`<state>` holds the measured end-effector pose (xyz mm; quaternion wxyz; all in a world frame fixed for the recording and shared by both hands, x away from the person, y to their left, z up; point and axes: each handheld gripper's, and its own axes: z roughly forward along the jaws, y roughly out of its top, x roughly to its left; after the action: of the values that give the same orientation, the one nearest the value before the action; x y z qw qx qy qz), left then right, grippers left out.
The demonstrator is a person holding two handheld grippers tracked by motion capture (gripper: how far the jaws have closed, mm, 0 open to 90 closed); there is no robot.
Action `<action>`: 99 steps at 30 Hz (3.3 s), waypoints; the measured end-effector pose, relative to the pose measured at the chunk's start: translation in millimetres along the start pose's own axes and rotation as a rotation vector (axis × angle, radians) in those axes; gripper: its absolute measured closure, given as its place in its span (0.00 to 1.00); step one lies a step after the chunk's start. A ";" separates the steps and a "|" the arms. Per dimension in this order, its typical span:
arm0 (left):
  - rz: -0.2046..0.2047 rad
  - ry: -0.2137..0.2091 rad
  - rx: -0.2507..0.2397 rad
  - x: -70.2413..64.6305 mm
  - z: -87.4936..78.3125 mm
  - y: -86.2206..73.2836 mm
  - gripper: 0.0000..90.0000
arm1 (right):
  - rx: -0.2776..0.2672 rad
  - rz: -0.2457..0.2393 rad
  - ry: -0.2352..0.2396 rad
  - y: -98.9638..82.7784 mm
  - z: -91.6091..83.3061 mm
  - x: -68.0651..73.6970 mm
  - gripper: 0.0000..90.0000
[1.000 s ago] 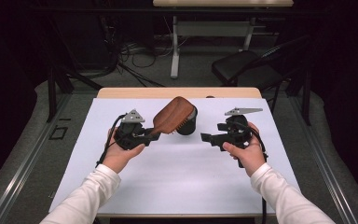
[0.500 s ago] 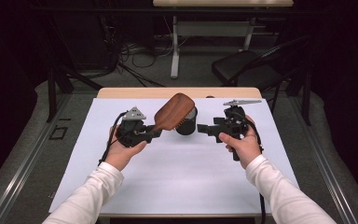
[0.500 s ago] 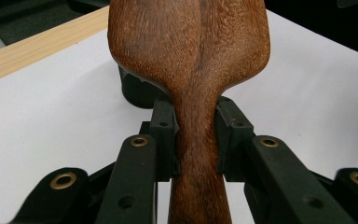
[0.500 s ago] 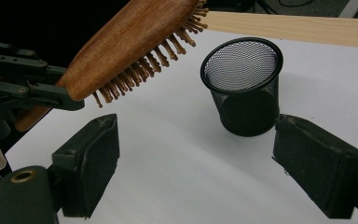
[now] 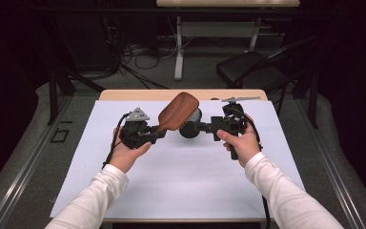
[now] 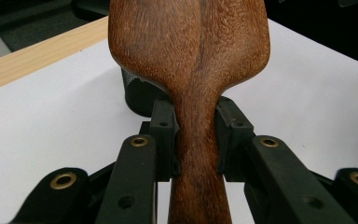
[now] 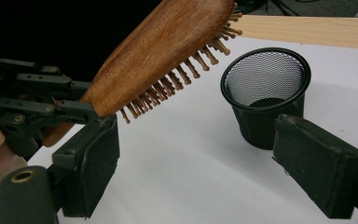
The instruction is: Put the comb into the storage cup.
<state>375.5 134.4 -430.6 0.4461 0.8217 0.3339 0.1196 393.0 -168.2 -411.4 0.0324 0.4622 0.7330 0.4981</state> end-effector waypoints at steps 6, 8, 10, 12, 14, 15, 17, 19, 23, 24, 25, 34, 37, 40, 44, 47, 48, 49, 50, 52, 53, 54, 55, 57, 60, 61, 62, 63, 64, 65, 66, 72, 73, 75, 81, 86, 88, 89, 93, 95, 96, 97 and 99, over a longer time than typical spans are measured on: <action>0.006 -0.005 -0.007 -2.8 3.2 0.6 0.80 | -0.011 0.057 0.049 5.5 6.9 -0.9 0.16; 0.012 -0.005 -0.010 -4.0 4.3 0.6 0.80 | -0.012 0.077 0.060 6.5 9.4 -1.5 0.16; 0.015 -0.008 -0.009 -5.3 4.9 0.7 0.80 | -0.014 0.090 0.062 7.1 11.6 -1.6 0.16; 0.019 -0.011 -0.011 -6.6 5.4 0.6 0.80 | -0.018 0.094 0.065 7.6 13.2 -1.0 0.16; 0.019 -0.013 -0.014 -7.4 5.7 0.6 0.80 | -0.020 0.095 0.069 7.9 14.4 -0.2 0.16; 0.020 -0.013 -0.016 -7.9 5.9 0.5 0.80 | -0.022 0.096 0.069 7.9 15.0 0.1 0.16; 0.021 -0.018 -0.021 -8.8 6.3 0.3 0.80 | -0.025 0.098 0.069 8.0 16.2 0.6 0.16; 0.020 -0.024 -0.023 -10.2 6.9 0.1 0.80 | -0.032 0.103 0.069 8.3 17.5 0.3 0.16; 0.021 -0.029 -0.030 -13.3 8.5 -0.3 0.80 | -0.047 0.127 0.075 8.6 19.7 -1.0 0.16; 0.026 -0.032 -0.029 -14.0 8.8 -0.1 0.80 | -0.049 0.134 0.075 8.6 20.3 -1.1 0.16; 0.027 -0.034 -0.029 -14.5 9.0 0.1 0.80 | -0.051 0.137 0.074 8.6 21.0 -1.2 0.16; 0.032 -0.055 -0.042 -22.8 11.0 2.2 0.80 | -0.057 0.158 0.087 8.1 25.8 -1.1 0.16; 0.041 -0.061 -0.042 -25.3 11.9 3.0 0.80 | -0.061 0.170 0.090 8.1 27.3 -1.4 0.17; 0.044 -0.069 -0.042 -28.4 12.8 4.1 0.80 | -0.060 0.174 0.094 8.0 28.3 -1.7 0.17; 0.047 -0.075 -0.043 -30.9 14.3 5.5 0.80 | -0.064 0.183 0.100 8.1 28.7 -2.2 0.17; 0.049 -0.075 -0.044 -31.6 15.1 6.0 0.80 | -0.066 0.193 0.103 8.0 29.1 -3.0 0.17; 0.048 -0.076 -0.045 -31.9 15.5 6.0 0.80 | -0.066 0.191 0.102 8.0 29.3 -3.2 0.17; 0.048 -0.077 -0.045 -32.2 15.8 6.0 0.80 | -0.066 0.192 0.102 7.9 29.4 -3.3 0.17; 0.048 -0.077 -0.044 -32.5 16.1 6.1 0.80 | -0.067 0.193 0.103 7.7 29.7 -3.4 0.17; 0.048 -0.079 -0.044 -33.2 16.8 6.0 0.80 | -0.068 0.198 0.106 7.3 30.3 -3.5 0.17; 0.048 -0.079 -0.044 -33.8 16.9 6.0 0.80 | -0.067 0.199 0.106 7.1 30.6 -3.6 0.17; 0.048 -0.080 -0.044 -34.2 17.0 6.0 0.80 | -0.067 0.199 0.108 6.8 31.3 -3.7 0.17; 0.051 -0.081 -0.044 -34.4 17.1 6.1 0.80 | -0.066 0.201 0.108 6.7 31.8 -3.8 0.17; 0.053 -0.081 -0.046 -35.0 17.5 6.1 0.80 | -0.064 0.206 0.114 6.4 32.8 -4.0 0.18; 0.051 -0.082 -0.048 -35.4 17.8 6.2 0.80 | -0.065 0.214 0.122 6.0 34.3 -3.7 0.19; 0.051 -0.082 -0.049 -35.4 17.9 6.2 0.80 | -0.065 0.216 0.125 5.9 34.6 -3.6 0.19; 0.051 -0.081 -0.050 -35.3 17.9 6.2 0.80 | -0.062 0.221 0.129 5.8 35.1 -3.4 0.19; 0.050 -0.081 -0.052 -35.1 17.8 6.1 0.80 | -0.061 0.222 0.131 5.5 35.5 -3.3 0.19; 0.047 -0.081 -0.054 -34.9 17.8 6.0 0.80 | -0.061 0.222 0.133 5.5 35.7 -3.4 0.20; 0.047 -0.081 -0.052 -34.7 17.5 6.0 0.80 | -0.062 0.225 0.137 5.3 36.0 -3.4 0.21; 0.045 -0.080 -0.053 -34.6 17.5 5.8 0.80 | -0.062 0.227 0.147 5.2 36.5 -3.8 0.22; 0.043 -0.082 -0.052 -34.0 18.1 5.4 0.80 | -0.053 0.241 0.170 4.8 38.9 -5.0 0.25; 0.045 -0.081 -0.050 -33.7 18.1 5.3 0.80 | -0.052 0.245 0.173 4.8 39.1 -5.4 0.25; 0.044 -0.081 -0.049 -33.3 18.2 5.0 0.80 | -0.053 0.254 0.177 4.7 38.7 -6.6 0.26; 0.041 -0.083 -0.044 -33.1 19.6 4.0 0.80 | -0.064 0.281 0.193 3.0 38.3 -10.9 0.29; 0.038 -0.086 -0.038 -32.7 20.6 3.8 0.80 | -0.073 0.297 0.198 2.2 38.0 -13.4 0.31; 0.040 -0.083 -0.036 -32.3 20.9 3.6 0.80 | -0.076 0.299 0.197 2.0 37.8 -14.1 0.32; 0.040 -0.086 -0.036 -32.0 21.1 3.5 0.80 | -0.076 0.299 0.199 1.9 37.7 -14.3 0.32; 0.036 -0.085 -0.030 -31.6 21.4 3.1 0.80 | -0.081 0.302 0.201 1.5 38.1 -14.5 0.33; 0.041 -0.084 -0.026 -30.8 21.7 2.4 0.80 | -0.078 0.312 0.201 1.4 38.1 -14.4 0.35; 0.037 -0.084 -0.028 -30.6 21.9 1.9 0.80 | -0.082 0.314 0.204 1.1 38.3 -14.6 0.35; 0.035 -0.085 -0.027 -30.4 21.9 1.5 0.80 | -0.085 0.319 0.207 0.9 38.3 -14.7 0.36; 0.039 -0.083 -0.026 -29.6 21.9 0.8 0.80 | -0.093 0.324 0.211 0.5 38.2 -15.2 0.37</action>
<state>364.6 100.3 -439.5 0.4679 0.8264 0.2975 0.0983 421.4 -152.2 -436.5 -0.1038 0.5172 0.6248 0.5757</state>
